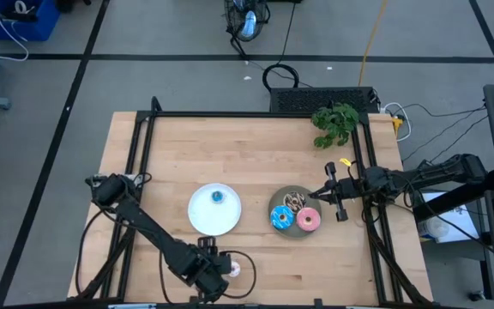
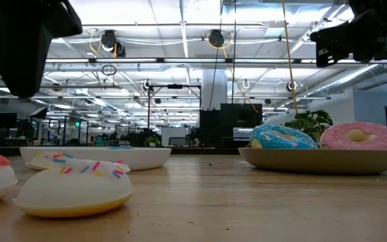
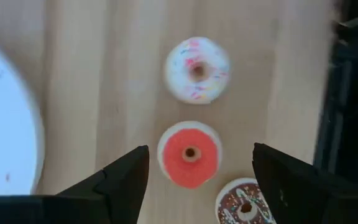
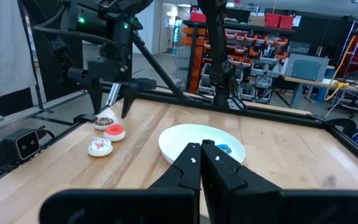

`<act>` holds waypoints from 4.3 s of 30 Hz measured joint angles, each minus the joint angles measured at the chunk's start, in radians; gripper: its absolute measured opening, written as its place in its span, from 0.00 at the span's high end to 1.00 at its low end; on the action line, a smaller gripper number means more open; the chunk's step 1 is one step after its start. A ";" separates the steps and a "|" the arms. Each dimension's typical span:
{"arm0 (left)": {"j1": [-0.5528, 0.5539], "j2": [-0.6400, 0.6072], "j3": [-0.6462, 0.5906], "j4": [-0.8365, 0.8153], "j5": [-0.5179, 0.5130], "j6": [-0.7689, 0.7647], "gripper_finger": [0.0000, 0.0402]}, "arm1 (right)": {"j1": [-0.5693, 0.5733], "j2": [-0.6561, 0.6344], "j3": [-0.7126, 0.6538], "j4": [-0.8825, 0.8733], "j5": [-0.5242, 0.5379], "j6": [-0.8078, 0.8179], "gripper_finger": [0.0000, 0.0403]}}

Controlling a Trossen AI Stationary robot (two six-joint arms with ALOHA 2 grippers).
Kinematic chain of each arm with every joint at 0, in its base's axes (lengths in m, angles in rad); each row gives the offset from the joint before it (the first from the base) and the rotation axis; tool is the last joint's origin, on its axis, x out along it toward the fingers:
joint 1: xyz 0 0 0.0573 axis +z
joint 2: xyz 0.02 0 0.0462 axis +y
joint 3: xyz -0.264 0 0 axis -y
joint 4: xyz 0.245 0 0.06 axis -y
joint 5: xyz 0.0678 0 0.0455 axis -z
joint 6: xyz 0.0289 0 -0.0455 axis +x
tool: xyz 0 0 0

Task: Pick & Place donuts
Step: Put the small orange donut on the white plate

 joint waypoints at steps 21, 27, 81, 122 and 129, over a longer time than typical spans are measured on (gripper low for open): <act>0.024 -0.002 -0.139 0.127 0.130 -0.068 0.21 | 0.000 0.012 0.000 0.000 0.000 0.008 1.00; 0.025 0.000 -0.181 0.173 0.136 -0.073 0.19 | 0.000 0.012 0.000 0.000 0.000 0.009 1.00; 0.034 0.011 -0.244 0.294 0.124 -0.031 0.62 | 0.000 0.012 0.000 0.000 0.003 0.027 1.00; 0.359 -0.369 -0.517 0.029 0.032 0.241 0.77 | 0.000 0.012 0.000 -0.023 0.004 0.023 1.00; 0.411 -0.370 -0.585 0.093 0.047 0.233 0.77 | 0.000 0.012 0.000 -0.023 0.004 0.023 1.00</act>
